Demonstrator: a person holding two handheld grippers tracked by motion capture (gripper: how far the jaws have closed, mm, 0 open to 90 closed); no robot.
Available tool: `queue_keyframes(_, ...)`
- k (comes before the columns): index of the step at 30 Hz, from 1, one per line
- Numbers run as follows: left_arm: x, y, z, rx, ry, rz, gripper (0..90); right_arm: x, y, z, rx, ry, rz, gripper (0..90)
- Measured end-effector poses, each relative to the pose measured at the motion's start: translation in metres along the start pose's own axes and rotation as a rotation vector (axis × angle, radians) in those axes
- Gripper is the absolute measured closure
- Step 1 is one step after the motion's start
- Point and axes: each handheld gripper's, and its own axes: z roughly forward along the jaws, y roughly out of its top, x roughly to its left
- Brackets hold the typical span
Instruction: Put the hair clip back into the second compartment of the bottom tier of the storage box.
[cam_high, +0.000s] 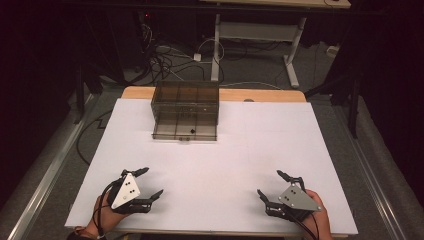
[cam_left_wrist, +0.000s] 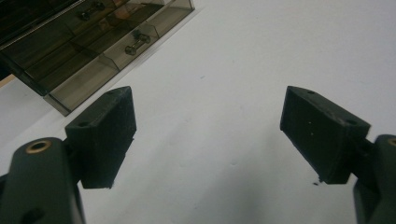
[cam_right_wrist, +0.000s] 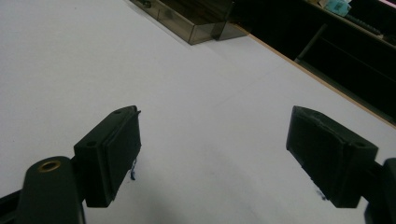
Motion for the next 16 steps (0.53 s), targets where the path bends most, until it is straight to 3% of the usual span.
queue_keyframes(16,0.0023,0.0016,0.0024,0.008,-0.002,0.003,17.6,-0.0018,-0.0017,0.0004,0.002,0.005,0.008,17.7)
